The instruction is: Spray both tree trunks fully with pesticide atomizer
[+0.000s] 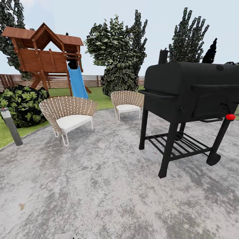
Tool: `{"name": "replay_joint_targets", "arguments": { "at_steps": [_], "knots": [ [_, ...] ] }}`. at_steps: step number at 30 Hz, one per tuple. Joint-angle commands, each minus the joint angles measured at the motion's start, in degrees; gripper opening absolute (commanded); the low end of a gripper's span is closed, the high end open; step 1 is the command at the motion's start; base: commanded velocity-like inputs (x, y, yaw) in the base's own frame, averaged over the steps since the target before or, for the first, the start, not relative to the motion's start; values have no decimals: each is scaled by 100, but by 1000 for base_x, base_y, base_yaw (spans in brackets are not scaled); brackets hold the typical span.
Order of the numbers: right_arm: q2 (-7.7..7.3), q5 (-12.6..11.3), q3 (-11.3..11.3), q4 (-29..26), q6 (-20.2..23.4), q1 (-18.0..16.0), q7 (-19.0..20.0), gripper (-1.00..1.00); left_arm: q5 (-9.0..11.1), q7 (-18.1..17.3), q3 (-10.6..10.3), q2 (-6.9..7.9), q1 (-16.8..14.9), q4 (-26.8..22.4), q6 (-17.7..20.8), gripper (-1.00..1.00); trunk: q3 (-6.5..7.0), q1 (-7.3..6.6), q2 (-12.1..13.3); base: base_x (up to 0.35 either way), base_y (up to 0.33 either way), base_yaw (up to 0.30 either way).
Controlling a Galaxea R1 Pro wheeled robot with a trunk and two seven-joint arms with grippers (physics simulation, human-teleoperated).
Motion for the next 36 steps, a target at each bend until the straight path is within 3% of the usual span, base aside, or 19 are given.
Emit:
{"name": "replay_joint_targets", "arguments": {
  "at_steps": [1, 24, 36],
  "knots": [
    [0, 0, 1, 0, 0, 0, 0, 100, 0, 1, 0, 0, 1, 2, 0, 100, 0, 0, 0, -269, 0, -300],
    [-2, -3, -4, -9, -9, 0, 0, 100, 0, -1, 0, -1, 1, 6, 0, 100, 0, 0, 0, -330, 2, -300],
    [0, -1, -4, -9, -9, 0, 0, 100, 0, -1, 0, -1, 2, 7, 0, 100, 0, 0, 0, -319, 104, -300]
  ]
}}
